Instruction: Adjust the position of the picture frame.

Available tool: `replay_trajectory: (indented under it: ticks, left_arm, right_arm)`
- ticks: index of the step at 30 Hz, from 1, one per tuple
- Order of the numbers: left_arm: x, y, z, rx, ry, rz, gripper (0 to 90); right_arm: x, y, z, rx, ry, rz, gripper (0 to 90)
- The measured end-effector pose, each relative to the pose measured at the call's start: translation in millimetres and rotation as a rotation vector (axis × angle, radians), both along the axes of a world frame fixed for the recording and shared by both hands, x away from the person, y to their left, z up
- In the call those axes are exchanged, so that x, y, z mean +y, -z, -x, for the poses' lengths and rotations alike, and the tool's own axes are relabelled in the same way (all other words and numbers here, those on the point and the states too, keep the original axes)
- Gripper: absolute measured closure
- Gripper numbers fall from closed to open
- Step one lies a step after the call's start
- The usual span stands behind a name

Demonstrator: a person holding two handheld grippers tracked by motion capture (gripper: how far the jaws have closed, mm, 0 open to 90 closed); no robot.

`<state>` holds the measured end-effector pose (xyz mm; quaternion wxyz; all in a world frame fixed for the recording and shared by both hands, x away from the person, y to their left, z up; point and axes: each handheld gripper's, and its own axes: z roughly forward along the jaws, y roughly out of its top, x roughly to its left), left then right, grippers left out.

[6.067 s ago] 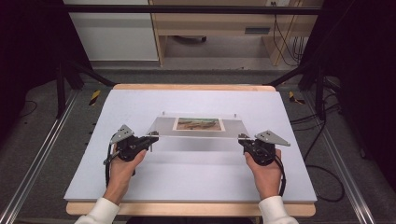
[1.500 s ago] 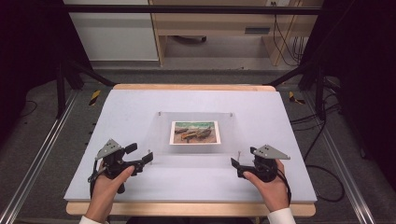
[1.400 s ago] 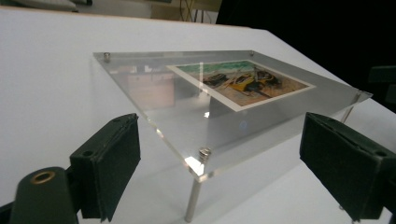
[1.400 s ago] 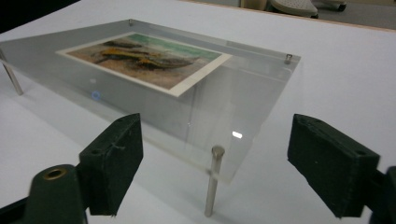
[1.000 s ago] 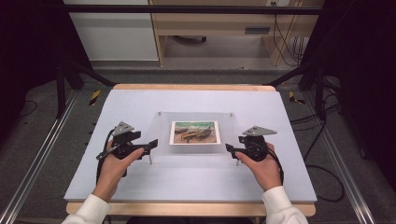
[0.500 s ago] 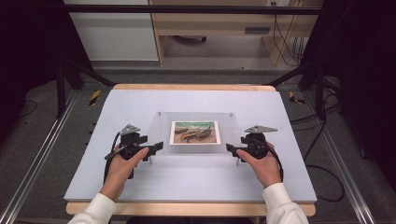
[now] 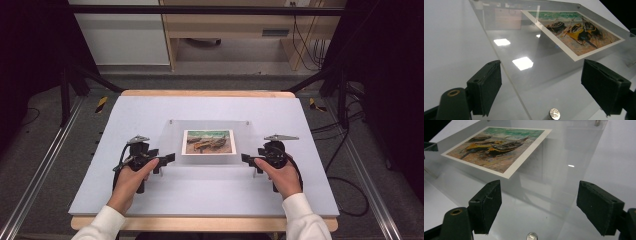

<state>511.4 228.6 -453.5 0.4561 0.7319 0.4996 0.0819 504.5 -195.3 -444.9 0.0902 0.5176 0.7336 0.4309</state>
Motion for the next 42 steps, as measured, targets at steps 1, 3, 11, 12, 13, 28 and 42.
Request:
replay_trajectory:
  ticks: [1,3,11,12,13,28,42]
  left_arm:
    - [0.6,0.8,-0.7,0.006,0.001,0.011,16.0]
    - [1.7,1.4,-1.9,0.016,0.007,0.021,15.8]
    - [2.7,3.3,-3.3,0.028,0.021,0.043,16.5]
    - [2.8,3.4,-3.5,0.030,0.023,0.046,16.6]
    - [2.6,3.7,-3.6,0.034,0.023,0.052,16.6]
    - [2.4,4.5,-7.9,0.037,0.031,0.049,16.8]
    - [1.9,2.0,-9.9,0.045,0.024,0.035,19.2]
  right_arm:
    - [-1.1,0.9,-0.8,0.006,0.000,-0.009,20.1]
    - [-2.0,1.8,-1.5,0.015,0.000,-0.022,19.8]
    - [-3.8,2.6,-1.2,0.045,0.005,-0.050,19.9]
    - [-4.0,2.7,-1.3,0.046,0.005,-0.050,19.9]
    - [-4.6,2.9,-1.4,0.049,0.004,-0.051,19.9]
    - [-8.1,5.9,-4.8,0.113,-0.014,-0.113,19.9]
    - [-5.7,5.0,-2.6,0.098,0.012,-0.096,21.5]
